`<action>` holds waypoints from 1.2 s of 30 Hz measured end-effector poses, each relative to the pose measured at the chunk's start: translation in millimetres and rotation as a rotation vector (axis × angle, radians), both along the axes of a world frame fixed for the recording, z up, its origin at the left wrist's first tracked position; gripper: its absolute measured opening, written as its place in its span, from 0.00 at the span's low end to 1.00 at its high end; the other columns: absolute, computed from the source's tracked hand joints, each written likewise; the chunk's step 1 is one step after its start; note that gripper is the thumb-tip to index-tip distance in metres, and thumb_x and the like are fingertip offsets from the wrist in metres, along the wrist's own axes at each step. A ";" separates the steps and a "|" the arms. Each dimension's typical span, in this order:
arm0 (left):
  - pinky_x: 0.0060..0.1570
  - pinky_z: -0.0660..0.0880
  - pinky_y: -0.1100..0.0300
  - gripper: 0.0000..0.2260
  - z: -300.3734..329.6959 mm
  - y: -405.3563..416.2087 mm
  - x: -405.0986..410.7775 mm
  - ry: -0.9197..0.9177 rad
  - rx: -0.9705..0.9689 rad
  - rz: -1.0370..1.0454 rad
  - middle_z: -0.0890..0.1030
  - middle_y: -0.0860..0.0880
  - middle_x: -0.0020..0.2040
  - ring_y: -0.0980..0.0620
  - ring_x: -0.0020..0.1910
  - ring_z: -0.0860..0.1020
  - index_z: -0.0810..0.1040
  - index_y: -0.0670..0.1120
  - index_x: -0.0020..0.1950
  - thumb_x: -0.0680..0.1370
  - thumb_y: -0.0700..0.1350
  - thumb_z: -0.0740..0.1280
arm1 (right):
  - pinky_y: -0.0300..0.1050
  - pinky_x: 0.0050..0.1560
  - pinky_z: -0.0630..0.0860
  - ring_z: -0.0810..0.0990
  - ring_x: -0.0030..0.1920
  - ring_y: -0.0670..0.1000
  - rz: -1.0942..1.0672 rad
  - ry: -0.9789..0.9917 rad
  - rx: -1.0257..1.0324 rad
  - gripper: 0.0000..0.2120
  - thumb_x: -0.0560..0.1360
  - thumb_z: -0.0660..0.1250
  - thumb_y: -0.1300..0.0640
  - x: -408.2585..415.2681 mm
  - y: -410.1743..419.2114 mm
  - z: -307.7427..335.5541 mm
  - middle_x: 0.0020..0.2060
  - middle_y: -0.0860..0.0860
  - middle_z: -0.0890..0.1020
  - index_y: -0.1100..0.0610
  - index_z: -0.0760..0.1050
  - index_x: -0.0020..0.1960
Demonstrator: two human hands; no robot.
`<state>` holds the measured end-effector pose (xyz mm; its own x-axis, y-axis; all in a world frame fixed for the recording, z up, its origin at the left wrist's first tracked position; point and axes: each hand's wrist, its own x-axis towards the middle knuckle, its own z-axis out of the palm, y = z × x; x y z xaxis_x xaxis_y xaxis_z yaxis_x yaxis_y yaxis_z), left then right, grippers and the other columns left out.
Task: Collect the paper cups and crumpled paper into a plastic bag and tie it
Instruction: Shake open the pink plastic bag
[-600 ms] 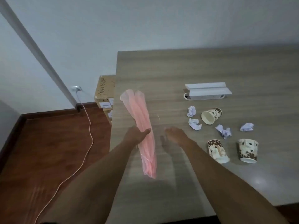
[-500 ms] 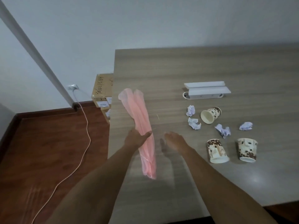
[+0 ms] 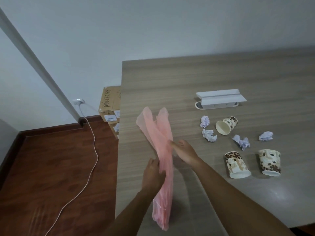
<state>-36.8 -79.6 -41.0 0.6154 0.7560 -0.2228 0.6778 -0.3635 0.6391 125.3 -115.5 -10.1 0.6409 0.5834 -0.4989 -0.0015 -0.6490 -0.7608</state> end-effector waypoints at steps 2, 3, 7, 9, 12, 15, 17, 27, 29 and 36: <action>0.50 0.72 0.59 0.14 3.6 -7.0 -6.4 -0.037 0.072 -0.061 0.75 0.46 0.54 0.48 0.51 0.76 0.75 0.42 0.61 0.76 0.41 0.67 | 0.45 0.55 0.77 0.80 0.56 0.50 -0.068 0.087 0.061 0.35 0.67 0.72 0.35 -2.1 4.9 8.6 0.60 0.48 0.80 0.54 0.72 0.67; 0.50 0.71 0.61 0.14 5.7 -9.2 -9.4 -0.050 0.107 -0.097 0.75 0.47 0.55 0.49 0.51 0.75 0.75 0.42 0.62 0.76 0.42 0.67 | 0.45 0.53 0.78 0.82 0.54 0.49 -0.103 0.119 0.102 0.35 0.65 0.74 0.36 -2.1 7.4 12.2 0.58 0.48 0.82 0.54 0.74 0.65; 0.52 0.69 0.69 0.21 21.1 -9.8 -19.3 -0.117 0.155 -0.188 0.72 0.50 0.61 0.53 0.55 0.74 0.71 0.45 0.67 0.76 0.48 0.71 | 0.44 0.47 0.80 0.82 0.48 0.52 -0.229 0.091 0.212 0.23 0.69 0.76 0.54 0.4 16.7 29.3 0.54 0.53 0.83 0.57 0.75 0.60; 0.53 0.72 0.67 0.29 30.3 -3.1 -22.0 -0.165 0.095 -0.156 0.70 0.54 0.59 0.56 0.54 0.74 0.69 0.48 0.67 0.70 0.55 0.75 | 0.41 0.41 0.78 0.82 0.44 0.51 -0.229 0.019 0.281 0.14 0.70 0.72 0.63 0.5 17.2 42.7 0.50 0.54 0.83 0.57 0.76 0.55; 0.45 0.75 0.63 0.30 48.6 15.7 -22.0 -0.304 0.050 -0.010 0.72 0.59 0.54 0.58 0.47 0.76 0.70 0.52 0.60 0.65 0.67 0.71 | 0.42 0.42 0.78 0.82 0.45 0.53 -0.201 -0.076 0.400 0.12 0.70 0.71 0.66 2.7 14.2 63.7 0.45 0.53 0.84 0.56 0.75 0.50; 0.42 0.75 0.59 0.27 78.7 55.5 -12.0 -0.525 0.013 0.167 0.79 0.52 0.49 0.53 0.45 0.78 0.74 0.48 0.53 0.69 0.69 0.64 | 0.45 0.50 0.79 0.82 0.48 0.51 -0.125 -0.170 0.492 0.11 0.70 0.73 0.65 7.6 6.0 89.2 0.47 0.52 0.84 0.55 0.76 0.50; 0.44 0.78 0.51 0.23 120.4 87.7 1.9 -0.685 -0.107 0.297 0.80 0.49 0.44 0.49 0.44 0.79 0.77 0.48 0.48 0.72 0.67 0.60 | 0.41 0.48 0.79 0.82 0.47 0.49 -0.073 -0.232 0.553 0.10 0.71 0.73 0.65 8.4 -2.4 110.3 0.46 0.51 0.84 0.54 0.76 0.49; 0.42 0.72 0.58 0.27 333.6 165.7 40.5 -0.540 -0.457 -0.089 0.84 0.52 0.47 0.53 0.40 0.78 0.81 0.47 0.58 0.75 0.68 0.62 | 0.42 0.45 0.82 0.84 0.39 0.48 0.045 -0.345 0.704 0.09 0.68 0.78 0.66 8.9 -23.5 172.0 0.38 0.52 0.85 0.59 0.79 0.43; 0.41 0.74 0.60 0.18 342.9 159.3 40.5 -0.287 -0.343 -0.291 0.82 0.53 0.46 0.54 0.41 0.78 0.81 0.49 0.57 0.77 0.61 0.67 | 0.42 0.45 0.81 0.83 0.38 0.45 0.037 -0.337 0.689 0.11 0.67 0.76 0.70 10.8 -22.9 175.2 0.36 0.49 0.85 0.57 0.78 0.41; 0.30 0.75 0.66 0.05 327.2 127.5 46.9 -0.285 -0.153 -0.303 0.81 0.51 0.41 0.60 0.31 0.79 0.84 0.41 0.50 0.77 0.40 0.70 | 0.43 0.54 0.76 0.80 0.50 0.41 -0.075 -0.536 0.577 0.22 0.67 0.76 0.67 12.8 -21.4 177.6 0.47 0.40 0.83 0.42 0.76 0.49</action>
